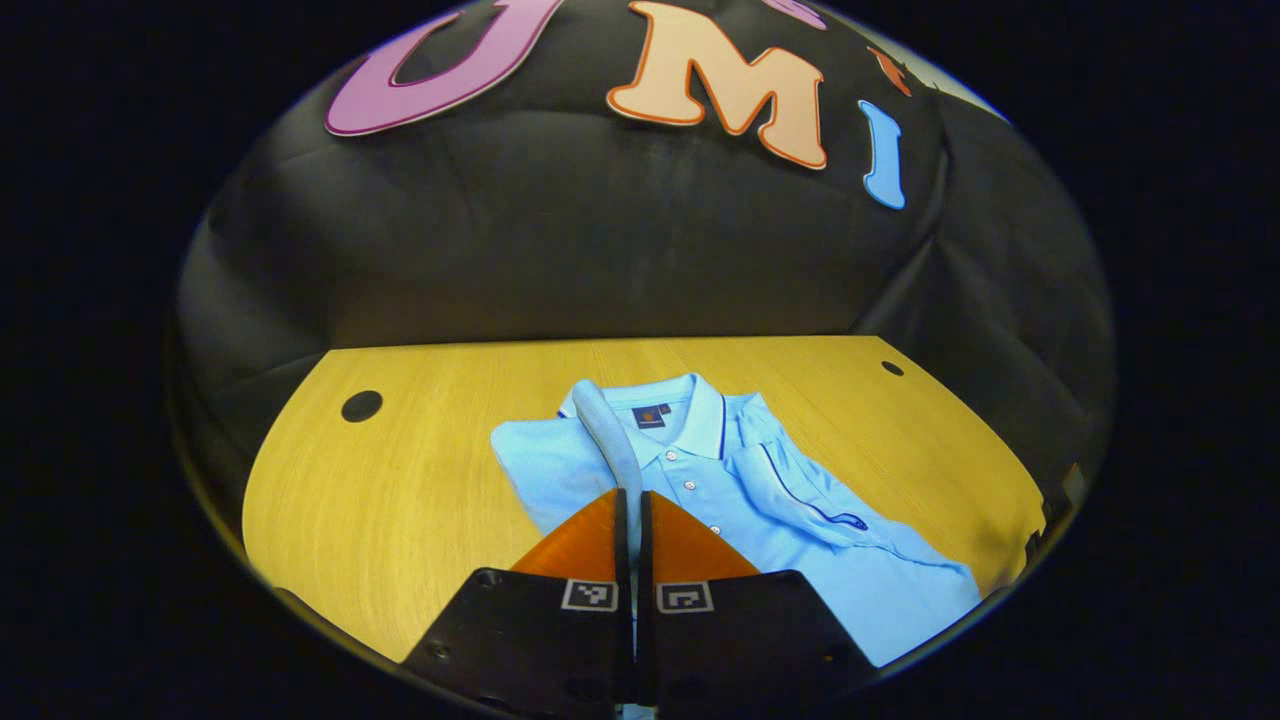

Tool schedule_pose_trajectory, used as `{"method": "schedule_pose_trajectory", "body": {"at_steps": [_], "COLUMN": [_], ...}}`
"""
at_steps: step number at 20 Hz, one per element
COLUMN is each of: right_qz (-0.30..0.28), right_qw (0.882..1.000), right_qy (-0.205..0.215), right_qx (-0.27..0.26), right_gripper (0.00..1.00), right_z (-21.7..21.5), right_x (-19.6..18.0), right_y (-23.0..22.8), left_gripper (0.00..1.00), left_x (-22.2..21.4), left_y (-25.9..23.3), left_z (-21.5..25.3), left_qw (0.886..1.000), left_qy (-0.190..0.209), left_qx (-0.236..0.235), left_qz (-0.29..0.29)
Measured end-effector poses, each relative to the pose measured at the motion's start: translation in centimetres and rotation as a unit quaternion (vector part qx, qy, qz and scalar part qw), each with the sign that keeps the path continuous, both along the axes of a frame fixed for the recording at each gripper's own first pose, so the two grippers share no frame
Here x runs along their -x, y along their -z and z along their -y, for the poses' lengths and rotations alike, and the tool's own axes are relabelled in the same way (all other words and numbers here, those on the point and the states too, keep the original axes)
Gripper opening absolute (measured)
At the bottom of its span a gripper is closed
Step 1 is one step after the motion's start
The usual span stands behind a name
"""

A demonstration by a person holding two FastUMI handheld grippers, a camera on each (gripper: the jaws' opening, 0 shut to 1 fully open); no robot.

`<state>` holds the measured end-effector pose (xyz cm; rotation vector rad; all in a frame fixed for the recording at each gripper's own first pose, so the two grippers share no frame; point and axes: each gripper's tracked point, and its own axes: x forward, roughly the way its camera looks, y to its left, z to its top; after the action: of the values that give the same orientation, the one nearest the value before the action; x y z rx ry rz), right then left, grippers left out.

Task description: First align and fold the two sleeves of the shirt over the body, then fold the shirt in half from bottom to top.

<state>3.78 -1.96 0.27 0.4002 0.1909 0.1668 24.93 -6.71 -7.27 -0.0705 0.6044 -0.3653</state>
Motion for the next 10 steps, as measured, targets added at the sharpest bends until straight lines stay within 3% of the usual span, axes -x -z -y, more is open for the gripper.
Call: {"method": "schedule_pose_trajectory", "body": {"at_steps": [4,7,8,10], "right_qz": [-0.014,-0.03,-0.036,-0.051], "right_qw": [1.0,0.999,0.999,0.998], "right_qy": [0.001,-0.013,-0.018,-0.027], "right_qx": [0.009,0.013,0.018,0.031], "right_gripper": [0.97,0.97,0.97,0.97], "right_z": [0.0,-1.1,-1.5,-1.9], "right_x": [-0.2,-0.2,-0.1,0.3], "right_y": [1.1,2.2,2.6,3.6], "left_gripper": [0.05,0.7,0.87,0.89], "left_x": [0.7,2.2,3.0,5.8], "left_y": [1.0,-1.2,-1.9,-2.9], "left_z": [1.9,1.7,1.2,-0.1], "left_qw": [1.0,0.999,0.998,0.998], "left_qy": [0.019,0.028,0.023,0.016], "left_qx": [-0.007,0.003,0.007,0.022], "left_qz": [0.0,0.04,0.052,0.062]}}
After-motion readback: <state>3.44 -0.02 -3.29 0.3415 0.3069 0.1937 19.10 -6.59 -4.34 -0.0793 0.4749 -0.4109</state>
